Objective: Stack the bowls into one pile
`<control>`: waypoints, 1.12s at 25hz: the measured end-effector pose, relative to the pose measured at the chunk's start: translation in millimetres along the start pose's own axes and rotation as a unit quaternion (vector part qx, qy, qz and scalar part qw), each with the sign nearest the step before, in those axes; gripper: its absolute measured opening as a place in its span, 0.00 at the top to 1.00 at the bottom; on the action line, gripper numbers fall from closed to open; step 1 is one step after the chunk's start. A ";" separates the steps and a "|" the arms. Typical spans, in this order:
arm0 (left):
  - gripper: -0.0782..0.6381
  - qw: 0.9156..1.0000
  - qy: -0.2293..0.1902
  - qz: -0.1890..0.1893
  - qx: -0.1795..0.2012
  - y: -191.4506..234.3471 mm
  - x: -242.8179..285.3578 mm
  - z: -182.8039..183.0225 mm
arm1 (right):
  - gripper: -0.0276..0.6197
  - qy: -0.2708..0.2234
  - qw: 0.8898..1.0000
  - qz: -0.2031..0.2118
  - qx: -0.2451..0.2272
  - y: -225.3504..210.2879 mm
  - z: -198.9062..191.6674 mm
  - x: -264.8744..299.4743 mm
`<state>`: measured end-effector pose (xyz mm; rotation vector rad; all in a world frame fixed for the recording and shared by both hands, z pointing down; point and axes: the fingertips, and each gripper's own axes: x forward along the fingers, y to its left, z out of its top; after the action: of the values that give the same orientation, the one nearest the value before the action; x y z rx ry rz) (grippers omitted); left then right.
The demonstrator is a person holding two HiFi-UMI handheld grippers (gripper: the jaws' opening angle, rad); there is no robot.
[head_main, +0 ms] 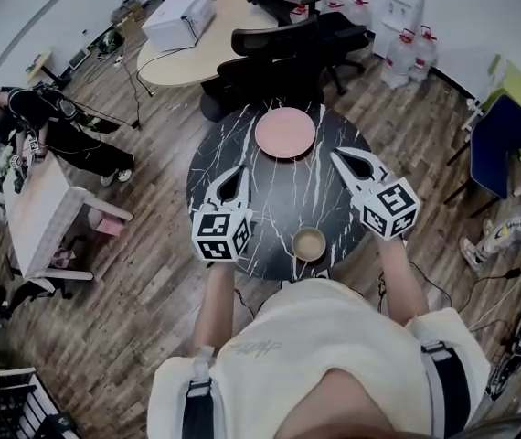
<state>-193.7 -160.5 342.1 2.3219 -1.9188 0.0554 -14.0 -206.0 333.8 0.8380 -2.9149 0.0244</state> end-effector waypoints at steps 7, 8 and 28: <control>0.87 1.000 -0.004 0.000 0.013 3.2 6.7 4.9 | 0.95 -0.005 1.000 -0.003 -0.018 -1.3 4.4 6.7; 0.86 1.000 -0.004 0.001 0.011 3.3 6.6 4.4 | 0.95 -0.003 1.000 -0.003 -0.019 -1.0 2.1 6.9; 0.87 1.000 -0.002 -0.002 -0.002 2.5 21.4 -0.6 | 0.95 0.013 1.000 -0.002 -0.021 -10.4 -13.5 12.7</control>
<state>-192.1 -181.8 345.2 2.3249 -1.9156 0.0466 -17.8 -220.9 348.4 0.8297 -2.8787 -0.0273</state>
